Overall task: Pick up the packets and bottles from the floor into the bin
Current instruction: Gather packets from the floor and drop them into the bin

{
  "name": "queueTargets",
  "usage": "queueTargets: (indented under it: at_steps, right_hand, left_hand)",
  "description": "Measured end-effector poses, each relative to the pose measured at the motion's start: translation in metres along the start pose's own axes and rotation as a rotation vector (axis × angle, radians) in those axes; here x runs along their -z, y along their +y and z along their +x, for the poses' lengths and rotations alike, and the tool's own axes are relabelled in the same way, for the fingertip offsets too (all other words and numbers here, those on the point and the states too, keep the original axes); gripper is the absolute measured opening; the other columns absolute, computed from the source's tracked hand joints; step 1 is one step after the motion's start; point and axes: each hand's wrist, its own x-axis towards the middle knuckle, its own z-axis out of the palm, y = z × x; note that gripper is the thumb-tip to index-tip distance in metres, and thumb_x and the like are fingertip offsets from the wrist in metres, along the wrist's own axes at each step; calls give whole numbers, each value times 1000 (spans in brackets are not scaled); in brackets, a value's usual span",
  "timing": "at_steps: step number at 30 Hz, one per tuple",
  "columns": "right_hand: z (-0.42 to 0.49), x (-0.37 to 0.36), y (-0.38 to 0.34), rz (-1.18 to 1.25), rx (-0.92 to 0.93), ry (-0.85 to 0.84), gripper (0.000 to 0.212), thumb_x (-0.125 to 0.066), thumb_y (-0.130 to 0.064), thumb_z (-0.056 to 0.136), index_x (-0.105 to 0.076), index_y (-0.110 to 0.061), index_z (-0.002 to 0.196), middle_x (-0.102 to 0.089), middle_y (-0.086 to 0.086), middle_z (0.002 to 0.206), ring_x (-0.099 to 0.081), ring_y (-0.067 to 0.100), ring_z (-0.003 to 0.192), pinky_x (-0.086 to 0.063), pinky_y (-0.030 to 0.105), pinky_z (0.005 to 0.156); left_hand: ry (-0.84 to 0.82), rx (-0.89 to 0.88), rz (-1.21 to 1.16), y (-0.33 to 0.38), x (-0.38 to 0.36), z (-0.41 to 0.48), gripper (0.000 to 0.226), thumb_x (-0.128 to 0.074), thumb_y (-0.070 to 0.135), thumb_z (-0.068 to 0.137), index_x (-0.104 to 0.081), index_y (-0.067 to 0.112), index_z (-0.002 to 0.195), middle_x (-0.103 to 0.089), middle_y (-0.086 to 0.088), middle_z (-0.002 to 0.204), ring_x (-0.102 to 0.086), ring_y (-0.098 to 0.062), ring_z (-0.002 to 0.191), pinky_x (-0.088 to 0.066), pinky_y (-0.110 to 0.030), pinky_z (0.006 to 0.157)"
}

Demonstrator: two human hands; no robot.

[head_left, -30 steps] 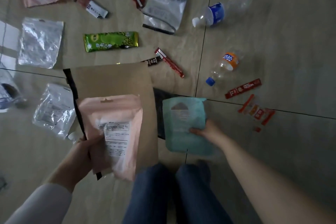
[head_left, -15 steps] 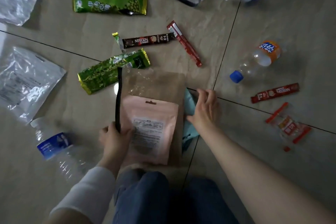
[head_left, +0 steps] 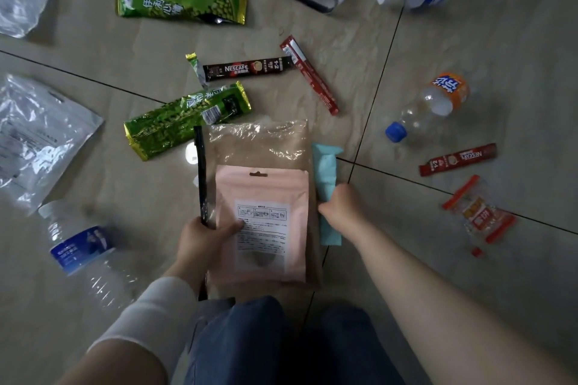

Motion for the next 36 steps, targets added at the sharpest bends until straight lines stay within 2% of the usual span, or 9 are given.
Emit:
queueTargets:
  at_steps: [4, 8, 12, 15, 18, 22, 25, 30, 36]
  right_hand:
    - [-24, 8, 16, 284, -96, -30, 4, -60, 0, 79, -59, -4, 79, -60, 10, 73, -60, 27, 80, -42, 28, 65]
    - [-52, 27, 26, 486, -148, 74, 32, -59, 3, 81, -49, -21, 62, -53, -1, 67, -56, 22, 80, -45, 31, 70]
    - [-82, 65, 47, 578, -169, 156, 21, -69, -8, 79, -55, -19, 68, -60, 0, 71, -58, 19, 66, -50, 29, 67]
    - [-104, 102, 70, 629, -217, 202, 13, -70, -11, 79, -62, -8, 90, -65, 8, 86, -61, 22, 78, -49, 30, 74]
    - [-119, 140, 99, 548, -247, 197, 30, -72, -11, 78, -63, -3, 105, -66, 11, 95, -63, 27, 91, -49, 40, 86]
    - [-124, 186, 138, 352, -273, 37, 28, -76, -15, 73, -63, -14, 98, -68, 13, 98, -64, 33, 97, -52, 45, 87]
    - [-107, 211, 158, 86, -222, -16, 32, -78, -28, 69, -63, -16, 95, -67, 6, 93, -63, 28, 95, -52, 38, 82]
    - [-33, 202, 191, -366, -92, 200, 74, -74, -35, 72, -44, -5, 132, -36, 10, 137, -32, 27, 129, -35, 39, 106]
    - [7, 168, 201, -251, -42, 334, 62, -75, -25, 72, -42, -7, 121, -51, 13, 122, -56, 27, 102, -46, 33, 82]
  left_hand:
    - [-198, 21, -51, 3, 15, -21, 33, -78, 19, 70, -63, 5, 96, -68, -14, 92, -66, -30, 83, -53, -36, 76]
    - [-301, 39, -151, 17, 24, -59, 37, -73, 12, 75, -63, -6, 106, -71, -20, 99, -68, -35, 89, -55, -43, 83]
    - [-385, 2, -222, 35, 33, -98, 23, -67, 12, 78, -66, 1, 98, -76, -14, 91, -73, -28, 82, -60, -36, 70]
    - [-398, -58, -246, 54, 38, -124, 13, -61, 10, 82, -65, 6, 94, -77, -6, 84, -74, -22, 77, -60, -29, 62]
    - [-353, -130, -210, 81, 40, -139, 10, -58, 8, 86, -64, 7, 94, -77, -5, 81, -73, -22, 72, -59, -28, 57]
    - [-293, -273, -134, 126, 31, -140, 11, -61, 4, 84, -65, 12, 90, -72, -15, 94, -70, -25, 76, -55, -42, 79]
    - [-297, -367, -136, 156, 14, -119, 15, -59, 1, 84, -65, 14, 89, -75, 5, 70, -71, -8, 60, -60, -28, 60]
    - [-275, -435, -171, 185, -21, -44, 18, -61, 5, 83, -64, 15, 97, -76, 8, 80, -72, -8, 70, -60, -28, 62]
    - [-232, -367, -35, 163, -23, 50, 55, -77, 39, 68, -60, 20, 116, -66, -10, 119, -64, -35, 107, -48, -57, 88]
